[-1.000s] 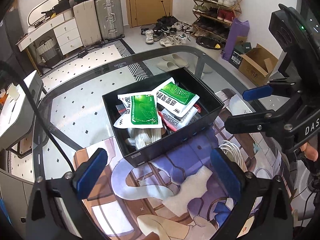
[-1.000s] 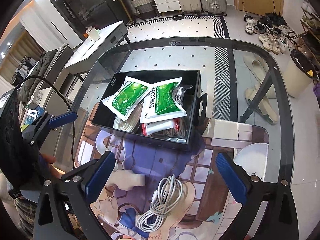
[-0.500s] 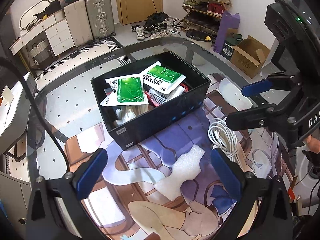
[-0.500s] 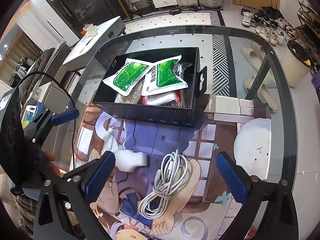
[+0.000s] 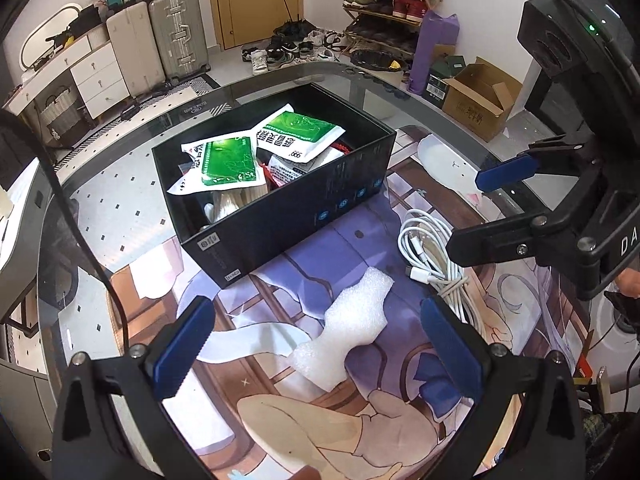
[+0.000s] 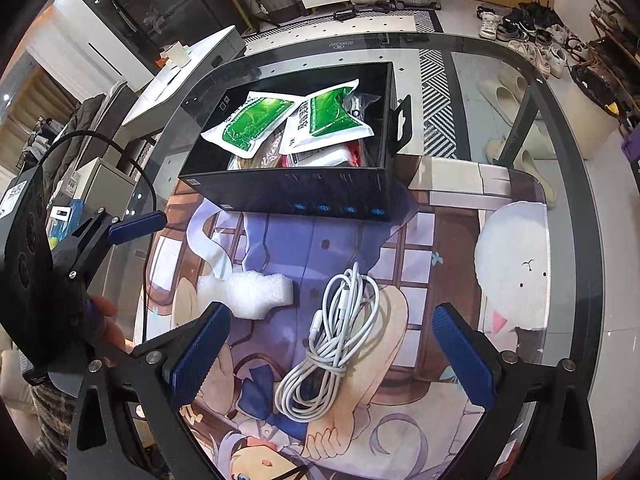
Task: Organize soft objects
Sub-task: 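Move both grippers back toward the white foam and coiled cable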
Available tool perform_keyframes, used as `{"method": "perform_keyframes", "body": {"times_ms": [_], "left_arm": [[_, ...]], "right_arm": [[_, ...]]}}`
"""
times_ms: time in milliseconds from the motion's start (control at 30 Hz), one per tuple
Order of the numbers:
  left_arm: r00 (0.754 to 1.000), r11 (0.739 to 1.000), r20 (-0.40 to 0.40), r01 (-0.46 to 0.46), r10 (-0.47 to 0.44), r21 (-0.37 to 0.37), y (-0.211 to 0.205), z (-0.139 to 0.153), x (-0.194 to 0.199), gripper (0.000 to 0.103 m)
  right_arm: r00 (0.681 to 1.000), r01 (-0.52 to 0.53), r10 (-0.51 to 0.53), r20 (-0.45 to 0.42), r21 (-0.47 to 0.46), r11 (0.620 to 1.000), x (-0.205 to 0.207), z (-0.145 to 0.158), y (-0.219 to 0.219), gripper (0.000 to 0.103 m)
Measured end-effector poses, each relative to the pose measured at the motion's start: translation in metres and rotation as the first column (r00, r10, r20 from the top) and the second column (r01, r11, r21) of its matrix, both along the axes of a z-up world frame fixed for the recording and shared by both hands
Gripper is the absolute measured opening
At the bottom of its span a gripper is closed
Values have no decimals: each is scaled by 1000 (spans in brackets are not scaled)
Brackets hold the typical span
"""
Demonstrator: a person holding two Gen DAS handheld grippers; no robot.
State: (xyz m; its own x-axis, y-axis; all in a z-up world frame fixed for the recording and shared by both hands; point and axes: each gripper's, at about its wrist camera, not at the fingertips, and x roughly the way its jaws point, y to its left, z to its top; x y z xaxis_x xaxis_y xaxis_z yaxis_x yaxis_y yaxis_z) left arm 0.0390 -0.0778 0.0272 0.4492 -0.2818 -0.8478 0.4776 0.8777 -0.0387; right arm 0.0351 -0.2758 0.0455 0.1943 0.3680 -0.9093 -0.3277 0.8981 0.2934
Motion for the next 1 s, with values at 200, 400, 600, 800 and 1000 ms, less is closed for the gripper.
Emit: {"method": "perform_keyframes", "body": {"times_ms": [200, 400, 600, 800, 1000], "left_arm": [[1000, 1000, -7, 28, -28, 5, -2, -6, -2, 103], [999, 999, -23, 47, -47, -3, -3, -15, -3, 103], [997, 997, -35, 74, -74, -4, -5, -25, -4, 103], [994, 994, -41, 103, -102, 20, -10, -33, -4, 103], [991, 992, -48, 126, -126, 2, -12, -39, -3, 103]], "right_arm": [[1000, 1, -1, -11, -6, 1000, -6, -6, 2, 102], [1000, 5, -5, -26, -9, 1000, -12, -15, 3, 102], [999, 8, -8, -45, -17, 1000, -15, -27, 4, 102], [998, 7, -8, -59, -23, 1000, -17, -37, 6, 102], [997, 4, -6, -81, -33, 999, -18, -47, 7, 95]]}}
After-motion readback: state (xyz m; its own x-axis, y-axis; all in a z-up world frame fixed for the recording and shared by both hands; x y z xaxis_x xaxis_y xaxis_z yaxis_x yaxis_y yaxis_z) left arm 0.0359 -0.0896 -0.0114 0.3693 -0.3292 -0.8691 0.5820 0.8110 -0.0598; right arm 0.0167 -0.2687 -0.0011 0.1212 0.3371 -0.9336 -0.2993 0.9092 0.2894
